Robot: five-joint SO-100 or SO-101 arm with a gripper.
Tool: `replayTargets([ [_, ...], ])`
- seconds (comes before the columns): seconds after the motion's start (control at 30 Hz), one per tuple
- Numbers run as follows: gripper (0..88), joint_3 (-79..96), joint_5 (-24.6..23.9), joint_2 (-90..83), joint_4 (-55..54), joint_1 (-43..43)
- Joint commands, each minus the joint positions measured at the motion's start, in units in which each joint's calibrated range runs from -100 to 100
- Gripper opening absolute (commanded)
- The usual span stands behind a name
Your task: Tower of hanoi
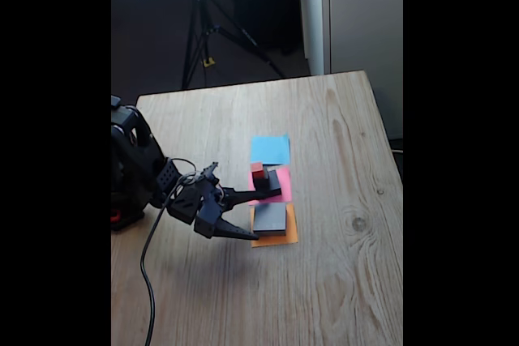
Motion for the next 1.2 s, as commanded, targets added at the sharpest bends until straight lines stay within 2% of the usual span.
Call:
replayTargets([
  [0.0, 44.5, -1.2, 0.7, -0.1, -2.0, 0.1],
  [0.4, 48.8, -3.5, 0.7, 3.7, -5.3, 0.0],
  [1.17, 46.8, -6.1, 0.7, 11.4, -9.6, 0.2],
])
